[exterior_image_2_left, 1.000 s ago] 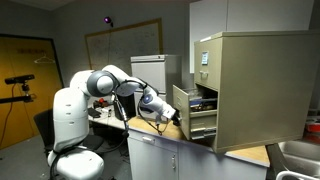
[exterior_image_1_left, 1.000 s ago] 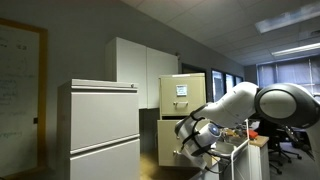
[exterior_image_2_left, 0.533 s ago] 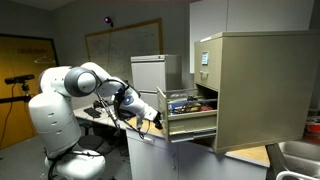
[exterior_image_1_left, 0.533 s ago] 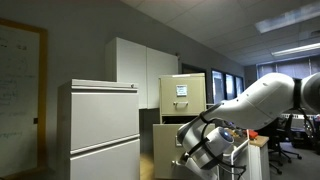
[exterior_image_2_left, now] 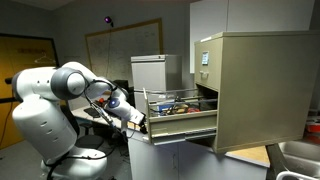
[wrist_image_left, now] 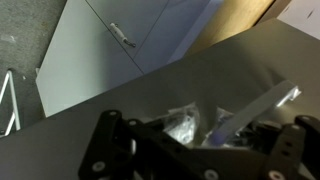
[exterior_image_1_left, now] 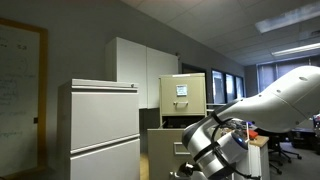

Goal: Open the bottom drawer of the file cabinet on the right fully

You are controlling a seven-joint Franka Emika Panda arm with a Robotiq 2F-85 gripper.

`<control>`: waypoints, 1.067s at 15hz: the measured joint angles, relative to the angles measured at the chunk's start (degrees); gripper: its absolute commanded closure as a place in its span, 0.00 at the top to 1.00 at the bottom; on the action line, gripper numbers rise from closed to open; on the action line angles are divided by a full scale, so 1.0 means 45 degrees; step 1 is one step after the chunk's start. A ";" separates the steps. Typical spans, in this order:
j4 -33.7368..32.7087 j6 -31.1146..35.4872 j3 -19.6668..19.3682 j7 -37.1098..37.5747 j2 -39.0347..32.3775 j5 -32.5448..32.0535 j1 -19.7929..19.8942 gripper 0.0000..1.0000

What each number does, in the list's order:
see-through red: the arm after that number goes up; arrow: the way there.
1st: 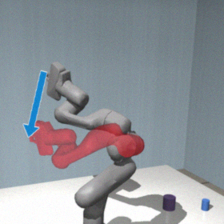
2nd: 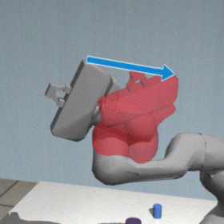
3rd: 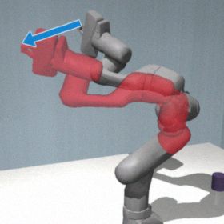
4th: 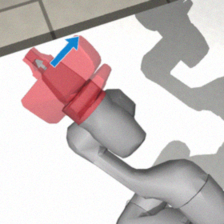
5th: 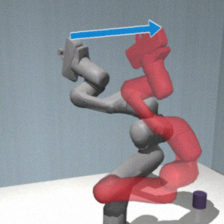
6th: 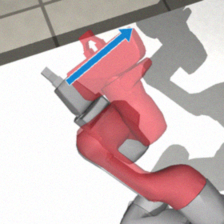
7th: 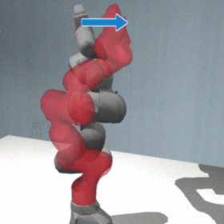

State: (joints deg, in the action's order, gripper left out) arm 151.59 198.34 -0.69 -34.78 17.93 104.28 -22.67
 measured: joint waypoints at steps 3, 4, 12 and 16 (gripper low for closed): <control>-0.0286 0.0075 -0.0970 -0.1601 -0.0019 0.1100 -0.0755 0.84; -0.0406 0.0087 -0.1177 -0.2171 -0.0045 0.1529 -0.0874 0.90; -0.0680 -0.0167 0.3193 -0.4033 -0.0259 0.3429 0.3915 1.00; -0.0665 -0.0009 0.5623 -0.4043 -0.0065 0.3651 0.6123 1.00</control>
State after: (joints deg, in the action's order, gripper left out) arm 148.60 198.30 24.62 -52.97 17.64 120.71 4.89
